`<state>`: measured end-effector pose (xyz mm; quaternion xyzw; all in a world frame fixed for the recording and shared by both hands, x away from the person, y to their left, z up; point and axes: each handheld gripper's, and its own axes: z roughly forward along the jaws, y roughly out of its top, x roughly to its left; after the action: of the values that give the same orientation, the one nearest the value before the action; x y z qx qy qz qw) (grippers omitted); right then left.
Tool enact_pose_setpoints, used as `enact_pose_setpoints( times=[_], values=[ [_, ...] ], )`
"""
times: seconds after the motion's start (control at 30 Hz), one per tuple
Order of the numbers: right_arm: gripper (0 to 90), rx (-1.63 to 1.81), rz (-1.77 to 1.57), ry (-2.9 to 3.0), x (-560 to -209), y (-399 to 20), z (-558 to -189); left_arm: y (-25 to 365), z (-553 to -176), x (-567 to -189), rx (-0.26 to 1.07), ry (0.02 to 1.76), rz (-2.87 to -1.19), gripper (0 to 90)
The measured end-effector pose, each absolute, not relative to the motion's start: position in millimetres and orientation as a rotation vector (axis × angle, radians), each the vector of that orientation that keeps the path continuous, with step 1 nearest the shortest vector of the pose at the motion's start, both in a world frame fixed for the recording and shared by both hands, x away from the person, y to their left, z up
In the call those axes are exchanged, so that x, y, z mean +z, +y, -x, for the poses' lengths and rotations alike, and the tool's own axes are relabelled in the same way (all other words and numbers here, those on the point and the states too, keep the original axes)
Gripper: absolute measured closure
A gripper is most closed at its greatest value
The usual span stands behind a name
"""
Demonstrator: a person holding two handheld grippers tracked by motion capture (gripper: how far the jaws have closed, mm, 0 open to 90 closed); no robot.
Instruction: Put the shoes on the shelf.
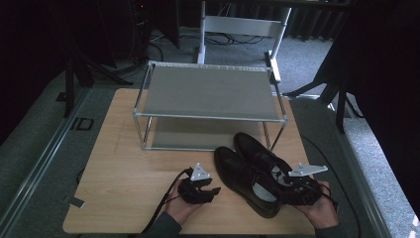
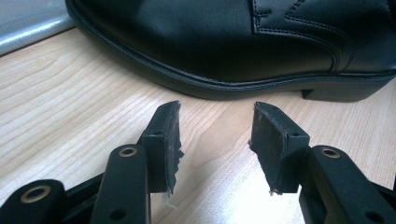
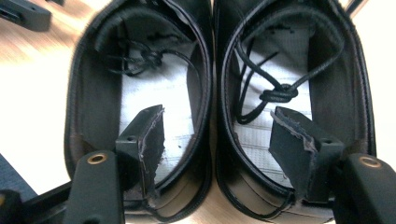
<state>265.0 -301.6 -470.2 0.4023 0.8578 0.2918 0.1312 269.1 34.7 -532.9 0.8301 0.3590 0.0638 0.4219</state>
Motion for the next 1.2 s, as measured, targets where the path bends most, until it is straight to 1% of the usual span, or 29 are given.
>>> enact_pose_setpoints(
  times=[0.13, 0.27, 0.4, 0.47, 0.53, 0.73, 0.8, 0.87, 1.03, 1.1, 1.13, 1.17, 1.2],
  values=[
    [35.4, 0.823, -1.163, 2.507, -470.9, -300.4, -268.0, 34.2, -269.0, -533.6, 0.157, 0.898, -2.082, 52.4],
    [37.9, 0.803, -1.201, 2.533, -473.7, -299.1, -273.8, 33.8, -268.8, -533.8, 0.157, 0.895, -2.083, 52.2],
    [39.2, 0.721, -1.209, 2.571, -478.2, -294.6, -278.9, 33.9, -268.8, -533.9, 0.157, 0.895, -2.084, 52.0],
    [40.8, 0.695, -1.232, 2.585, -478.3, -293.4, -281.3, 33.9, -268.6, -534.0, 0.159, 0.894, -2.085, 52.0],
    [44.3, 0.649, -1.249, 2.597, -477.2, -290.7, -283.6, 34.0, -268.6, -534.0, 0.159, 0.894, -2.084, 51.8],
    [46.5, 0.568, -1.295, 2.62, -476.3, -289.7, -288.8, 33.7, -268.6, -534.3, 0.158, 0.892, -2.086, 51.7],
    [48.2, 0.551, -1.306, 2.637, -476.2, -288.4, -290.5, 33.9, -268.7, -534.4, 0.158, 0.892, -2.085, 51.6],
    [52.2, 0.508, -1.327, 2.668, -477.6, -284.9, -293.5, 33.6, -268.8, -534.7, 0.156, 0.893, -2.084, 51.5],
    [54.4, 0.457, -1.325, 2.688, -479.9, -281.3, -296.4, 33.2, -268.6, -534.9, 0.155, 0.89, -2.088, 51.3],
    [58.1, 0.458, -1.328, 2.701, -480.2, -281.0, -297.6, 33.1, -268.7, -535.1, 0.155, 0.89, -2.089, 51.3],
    [58.1, 0.458, -1.328, 2.701, -480.2, -281.0, -297.6, 33.1, -268.7, -535.1, 0.155, 0.89, -2.089, 51.3],
    [62.2, 0.455, -1.33, 2.715, -480.0, -280.1, -298.6, 33.1, -268.8, -535.2, 0.155, 0.89, -2.09, 51.3],
    [62.2, 0.455, -1.33, 2.715, -480.0, -280.1, -298.6, 33.0, -268.8, -535.3, 0.155, 0.89, -2.089, 51.3]
  ],
)
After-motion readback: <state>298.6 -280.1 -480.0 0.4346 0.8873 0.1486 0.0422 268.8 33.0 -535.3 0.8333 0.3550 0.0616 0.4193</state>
